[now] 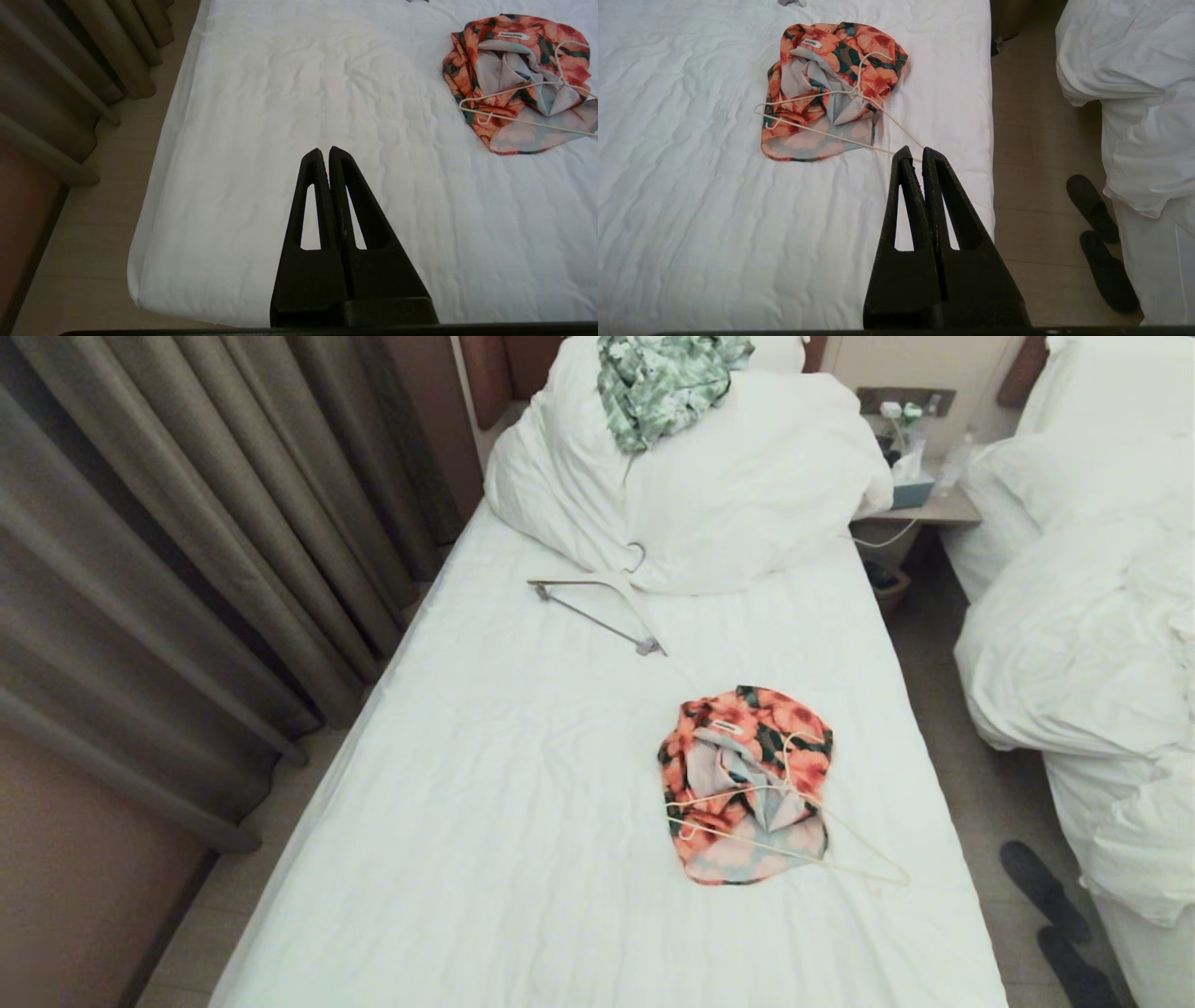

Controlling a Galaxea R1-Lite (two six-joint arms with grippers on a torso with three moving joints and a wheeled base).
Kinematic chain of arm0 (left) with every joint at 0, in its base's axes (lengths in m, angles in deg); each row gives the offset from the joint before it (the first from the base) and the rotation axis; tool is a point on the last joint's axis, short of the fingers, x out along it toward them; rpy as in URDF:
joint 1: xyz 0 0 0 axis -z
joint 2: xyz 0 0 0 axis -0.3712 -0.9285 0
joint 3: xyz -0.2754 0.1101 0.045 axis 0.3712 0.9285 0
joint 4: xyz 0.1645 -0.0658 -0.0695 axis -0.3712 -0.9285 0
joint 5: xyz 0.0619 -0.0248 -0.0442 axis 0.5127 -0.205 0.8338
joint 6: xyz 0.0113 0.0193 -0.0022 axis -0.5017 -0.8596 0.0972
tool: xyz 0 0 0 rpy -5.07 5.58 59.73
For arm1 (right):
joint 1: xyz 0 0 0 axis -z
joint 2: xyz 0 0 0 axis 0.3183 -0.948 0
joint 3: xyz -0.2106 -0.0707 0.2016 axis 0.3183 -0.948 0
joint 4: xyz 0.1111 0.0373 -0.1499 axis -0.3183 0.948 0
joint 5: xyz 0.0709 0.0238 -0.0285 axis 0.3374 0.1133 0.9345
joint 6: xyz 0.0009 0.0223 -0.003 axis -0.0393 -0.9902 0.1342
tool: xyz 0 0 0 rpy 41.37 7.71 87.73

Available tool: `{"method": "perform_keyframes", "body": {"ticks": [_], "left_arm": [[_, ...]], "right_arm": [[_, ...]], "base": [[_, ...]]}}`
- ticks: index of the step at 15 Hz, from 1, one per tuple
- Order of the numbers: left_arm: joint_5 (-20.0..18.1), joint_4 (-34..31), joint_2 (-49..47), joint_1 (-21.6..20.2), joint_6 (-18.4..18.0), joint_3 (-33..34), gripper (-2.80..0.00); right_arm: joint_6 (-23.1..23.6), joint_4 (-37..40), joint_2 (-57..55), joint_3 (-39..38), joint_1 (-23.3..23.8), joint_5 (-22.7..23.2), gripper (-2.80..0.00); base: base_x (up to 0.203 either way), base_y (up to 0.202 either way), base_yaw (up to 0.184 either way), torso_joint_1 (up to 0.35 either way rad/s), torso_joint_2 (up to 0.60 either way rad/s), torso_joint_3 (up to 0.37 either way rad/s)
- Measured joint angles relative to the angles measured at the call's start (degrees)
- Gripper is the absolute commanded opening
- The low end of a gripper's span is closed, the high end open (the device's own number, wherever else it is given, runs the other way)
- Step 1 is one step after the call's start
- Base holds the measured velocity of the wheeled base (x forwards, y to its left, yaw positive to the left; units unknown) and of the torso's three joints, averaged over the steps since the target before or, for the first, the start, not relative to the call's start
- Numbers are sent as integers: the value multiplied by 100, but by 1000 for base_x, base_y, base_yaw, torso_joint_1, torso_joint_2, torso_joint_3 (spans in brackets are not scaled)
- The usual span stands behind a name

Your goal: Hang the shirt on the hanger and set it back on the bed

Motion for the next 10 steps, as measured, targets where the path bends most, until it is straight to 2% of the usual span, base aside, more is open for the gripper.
{"method": "perform_keyframes", "body": {"ticks": [10], "left_arm": [[-2, -1, -2, 0, 0, 0, -280]], "right_arm": [[23, -5, -4, -6, 0, -2, -280]], "base": [[0, 0, 0, 0, 0, 0]]}}
